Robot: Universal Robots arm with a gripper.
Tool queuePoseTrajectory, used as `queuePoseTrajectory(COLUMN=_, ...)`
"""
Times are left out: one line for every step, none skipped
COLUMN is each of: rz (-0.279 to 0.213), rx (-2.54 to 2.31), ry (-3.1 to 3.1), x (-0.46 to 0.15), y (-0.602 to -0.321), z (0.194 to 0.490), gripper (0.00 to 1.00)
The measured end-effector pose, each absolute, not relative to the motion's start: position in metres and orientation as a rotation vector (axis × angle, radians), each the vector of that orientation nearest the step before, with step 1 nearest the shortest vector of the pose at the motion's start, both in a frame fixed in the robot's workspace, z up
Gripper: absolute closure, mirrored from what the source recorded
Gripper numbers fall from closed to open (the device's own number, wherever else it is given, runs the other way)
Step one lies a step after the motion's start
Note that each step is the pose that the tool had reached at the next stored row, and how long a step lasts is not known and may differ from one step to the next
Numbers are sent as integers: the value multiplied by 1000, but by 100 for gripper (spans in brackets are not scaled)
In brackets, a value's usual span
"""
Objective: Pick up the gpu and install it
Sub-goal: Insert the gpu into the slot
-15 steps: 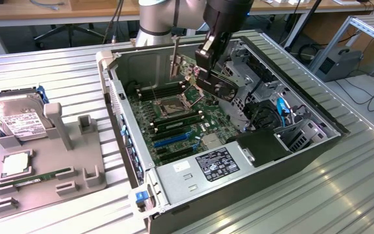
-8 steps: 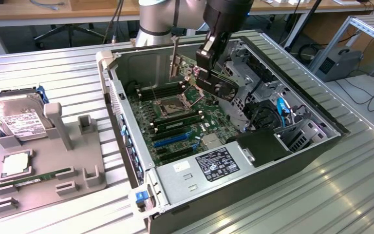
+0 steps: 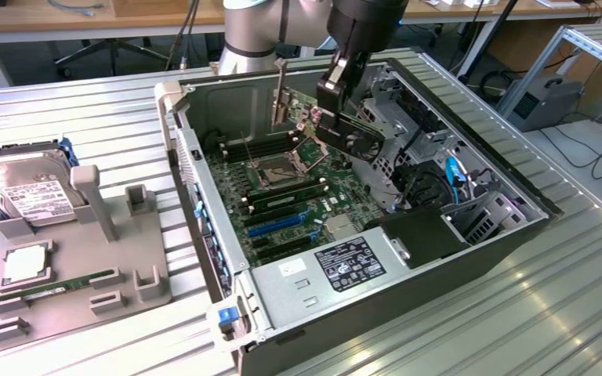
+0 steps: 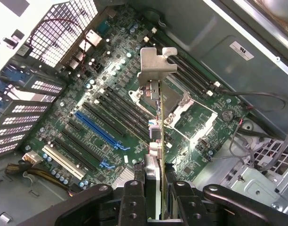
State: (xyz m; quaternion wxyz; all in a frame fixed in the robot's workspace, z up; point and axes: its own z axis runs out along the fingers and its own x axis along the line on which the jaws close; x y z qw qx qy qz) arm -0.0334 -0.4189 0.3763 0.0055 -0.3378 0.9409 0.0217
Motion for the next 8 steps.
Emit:
queuePoseTrajectory(rz=68, rx=-1062, ry=2944, x=-33, y=-419, z=376, gripper=73)
queuePoseTrajectory(rz=68, rx=-1066, ry=2943, x=-33, y=-419, z=376, gripper=73)
queuePoseTrajectory(rz=68, rx=-1071, ry=2941, x=-33, y=-419, z=376, gripper=73)
queuePoseTrajectory(rz=68, rx=-1075, ry=2940, x=-33, y=-419, z=376, gripper=73)
queuePoseTrajectory(rz=68, rx=-1079, ry=2938, x=-33, y=-419, z=376, gripper=73)
queuePoseTrajectory(rz=68, rx=-1083, ry=2937, x=-33, y=-419, z=376, gripper=73)
queuePoseTrajectory(rz=68, rx=-1086, ry=2936, x=-33, y=-419, z=376, gripper=73)
queuePoseTrajectory(rz=68, rx=-1091, ry=2934, x=-33, y=-419, z=376, gripper=73)
